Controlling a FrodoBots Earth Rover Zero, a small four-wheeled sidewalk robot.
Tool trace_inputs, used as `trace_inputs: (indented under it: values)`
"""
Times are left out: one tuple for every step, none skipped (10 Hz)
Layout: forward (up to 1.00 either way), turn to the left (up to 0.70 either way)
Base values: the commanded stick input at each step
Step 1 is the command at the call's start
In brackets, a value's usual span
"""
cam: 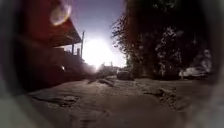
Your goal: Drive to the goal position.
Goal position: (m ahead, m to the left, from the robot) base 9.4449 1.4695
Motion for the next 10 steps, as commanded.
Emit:
trace_inputs:
  values:
    - [1.00,0.00]
    - [1.00,0.00]
    - [1.00,0.00]
    - [1.00,0.00]
    - [1.00,0.00]
    - [1.00,0.00]
    - [1.00,0.00]
    - [1.00,0.00]
    - [1.00,0.00]
    - [1.00,0.00]
